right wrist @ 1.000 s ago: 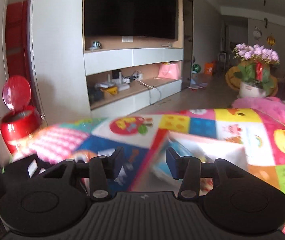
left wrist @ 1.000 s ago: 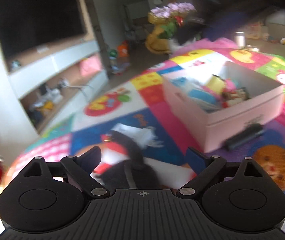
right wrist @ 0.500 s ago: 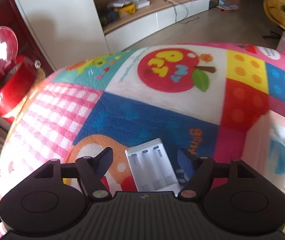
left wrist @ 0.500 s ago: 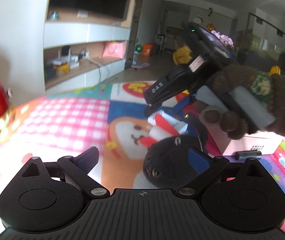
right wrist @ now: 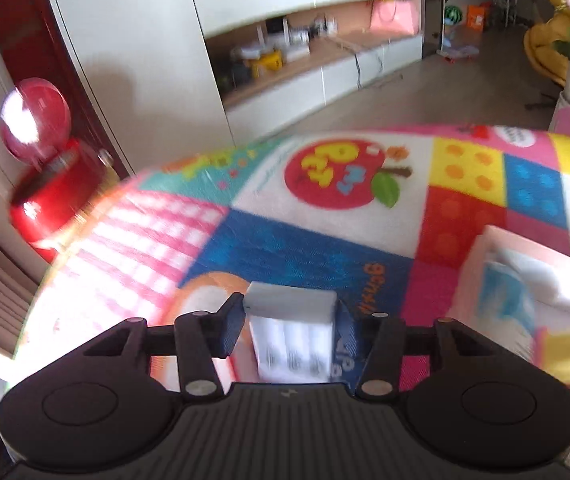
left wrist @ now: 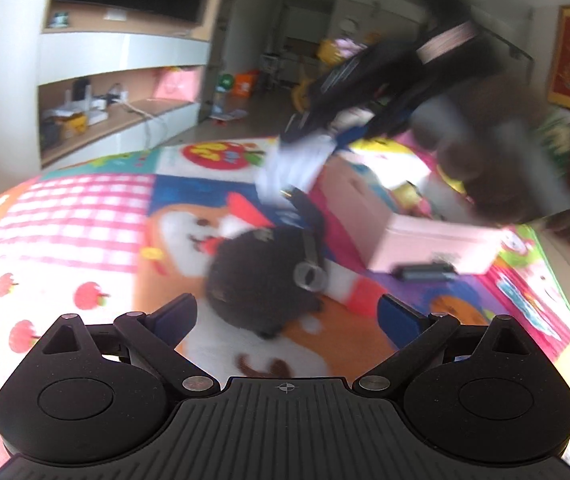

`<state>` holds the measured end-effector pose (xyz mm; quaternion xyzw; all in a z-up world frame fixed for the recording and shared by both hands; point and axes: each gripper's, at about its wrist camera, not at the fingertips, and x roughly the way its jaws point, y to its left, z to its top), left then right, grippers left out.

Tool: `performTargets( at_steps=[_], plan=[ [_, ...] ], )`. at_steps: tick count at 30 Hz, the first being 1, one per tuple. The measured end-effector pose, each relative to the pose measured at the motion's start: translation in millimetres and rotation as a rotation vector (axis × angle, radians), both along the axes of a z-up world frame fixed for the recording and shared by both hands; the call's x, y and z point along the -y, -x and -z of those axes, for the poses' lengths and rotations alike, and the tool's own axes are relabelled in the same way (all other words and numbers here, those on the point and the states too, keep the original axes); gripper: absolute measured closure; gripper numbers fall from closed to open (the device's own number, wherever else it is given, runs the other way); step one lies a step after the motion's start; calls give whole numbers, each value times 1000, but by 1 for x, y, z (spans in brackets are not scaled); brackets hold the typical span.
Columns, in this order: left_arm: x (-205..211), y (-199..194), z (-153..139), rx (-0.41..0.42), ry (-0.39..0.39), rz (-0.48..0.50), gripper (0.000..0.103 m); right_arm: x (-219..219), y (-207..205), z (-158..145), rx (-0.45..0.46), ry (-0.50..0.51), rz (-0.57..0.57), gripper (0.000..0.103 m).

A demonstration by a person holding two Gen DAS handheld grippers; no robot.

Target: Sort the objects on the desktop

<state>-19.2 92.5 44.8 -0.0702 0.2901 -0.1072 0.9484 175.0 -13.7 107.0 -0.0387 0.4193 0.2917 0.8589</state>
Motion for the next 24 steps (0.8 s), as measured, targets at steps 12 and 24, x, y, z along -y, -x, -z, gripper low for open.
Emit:
performTargets(
  at_steps=[12, 24],
  plan=[
    [81, 8, 16, -79, -72, 209, 3, 151, 135, -46, 107, -45, 39, 54],
    [121, 11, 23, -116, -190, 279, 3, 193, 154, -7, 200, -120, 242, 24]
  ],
)
